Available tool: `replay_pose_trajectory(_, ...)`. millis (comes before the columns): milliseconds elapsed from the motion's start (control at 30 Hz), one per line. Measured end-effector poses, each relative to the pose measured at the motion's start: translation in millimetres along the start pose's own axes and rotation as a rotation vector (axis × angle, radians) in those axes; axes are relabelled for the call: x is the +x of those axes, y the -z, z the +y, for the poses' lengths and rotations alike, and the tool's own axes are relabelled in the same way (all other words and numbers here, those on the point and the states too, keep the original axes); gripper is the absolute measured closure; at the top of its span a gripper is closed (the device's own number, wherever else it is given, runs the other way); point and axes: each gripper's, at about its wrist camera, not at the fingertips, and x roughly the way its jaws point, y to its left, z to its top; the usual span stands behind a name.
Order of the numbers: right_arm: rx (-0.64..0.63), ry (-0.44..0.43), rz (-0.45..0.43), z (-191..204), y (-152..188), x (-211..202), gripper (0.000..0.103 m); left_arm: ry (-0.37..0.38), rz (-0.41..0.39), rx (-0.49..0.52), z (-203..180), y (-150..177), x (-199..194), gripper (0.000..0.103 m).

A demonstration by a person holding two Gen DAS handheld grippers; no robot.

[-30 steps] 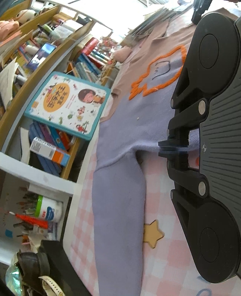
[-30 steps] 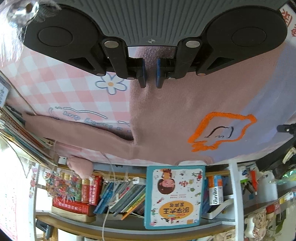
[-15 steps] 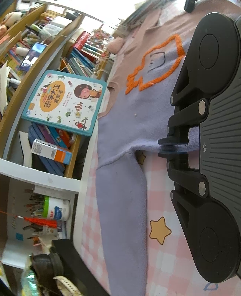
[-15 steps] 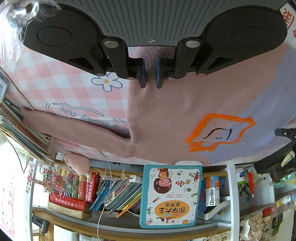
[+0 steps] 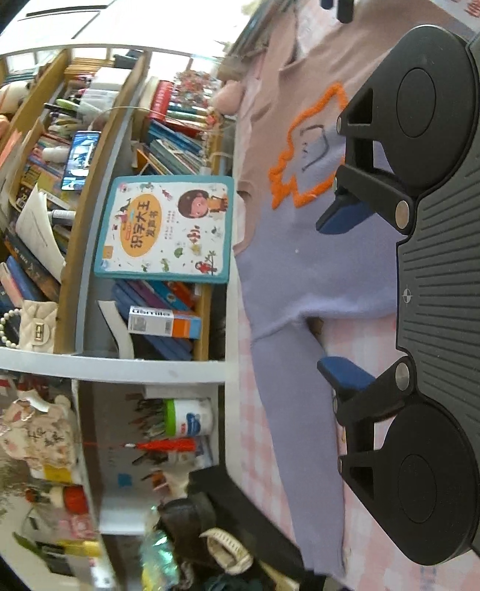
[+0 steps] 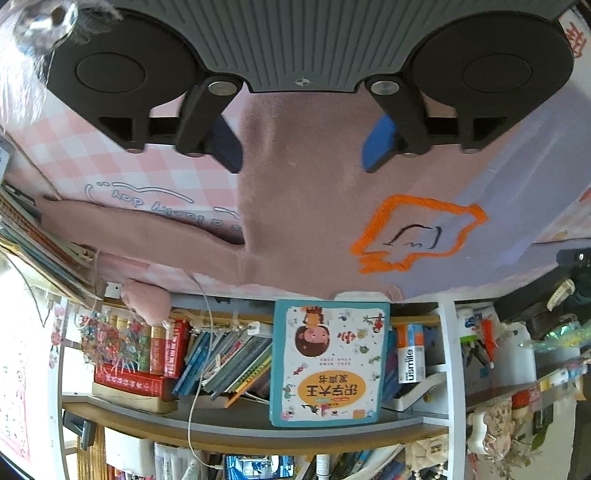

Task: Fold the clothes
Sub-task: 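Move the left gripper along the lavender sleeve to its cuff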

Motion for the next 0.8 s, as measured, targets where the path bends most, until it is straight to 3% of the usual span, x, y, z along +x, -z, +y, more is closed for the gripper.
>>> replay_pose_trajectory(67, -0.004, -0.008, -0.005, 4.3, 1.2, 1.6, 0.021, -0.012, -0.006, 0.005, -0.3, 1.4, -6.3, 0.014)
replay_pose_trajectory(200, -0.025, -0.021, 0.014, 15.2, 0.9, 6.2, 0.02, -0.035, -0.018, 0.015, -0.9, 4.2, -18.9, 0.012)
replay_pose_trajectory(800, -0.186, -0.087, -0.086, 66.7, -7.8, -24.4, 0.01, -0.063, -0.07, 0.066, 0.5, 19.0, -68.0, 0.002)
